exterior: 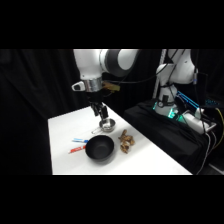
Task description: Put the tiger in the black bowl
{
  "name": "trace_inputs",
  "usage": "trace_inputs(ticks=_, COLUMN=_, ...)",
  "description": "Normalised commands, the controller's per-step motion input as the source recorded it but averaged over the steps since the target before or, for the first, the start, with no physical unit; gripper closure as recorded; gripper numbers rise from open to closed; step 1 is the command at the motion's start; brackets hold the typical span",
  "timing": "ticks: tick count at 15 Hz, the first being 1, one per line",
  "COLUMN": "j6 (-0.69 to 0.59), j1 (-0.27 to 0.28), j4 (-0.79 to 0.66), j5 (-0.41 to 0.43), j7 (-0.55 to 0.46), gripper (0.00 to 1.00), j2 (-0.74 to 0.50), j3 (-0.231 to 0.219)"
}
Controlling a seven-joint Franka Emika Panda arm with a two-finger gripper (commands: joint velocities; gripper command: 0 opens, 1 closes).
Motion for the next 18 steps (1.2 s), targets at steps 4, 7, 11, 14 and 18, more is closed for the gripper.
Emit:
trace_inputs(ticks=4, j6=0.08, j1=-0.024, j4=-0.11, j5=0.015, j7=-0.01, gripper=0.00, j2=-0.06, j3=0.044)
trace_inputs(ticks=7, j6=0.16, j1=0.007, j4=-0.33, j5=-0.012, j7=-0.01, gripper=0.00, j2=-0.22, j3=0.058)
trace_inputs(ticks=11, j6=0.28, j1=0.045, j4=-0.52, j5=0.012, j7=0.00, gripper=0.00, j2=-0.37, j3=0.081)
trace_inputs(ticks=14, j6=0.43, j1=0.092, j4=-0.64, j5=0.037, j7=0.04, gripper=0.00, j2=-0.40, j3=0.101)
trace_inputs(ticks=18, j6=0.53, j1=0.087, j4=-0.53, j5=0.004, j7=0.01, gripper=0.00, j2=-0.24, j3=0.080)
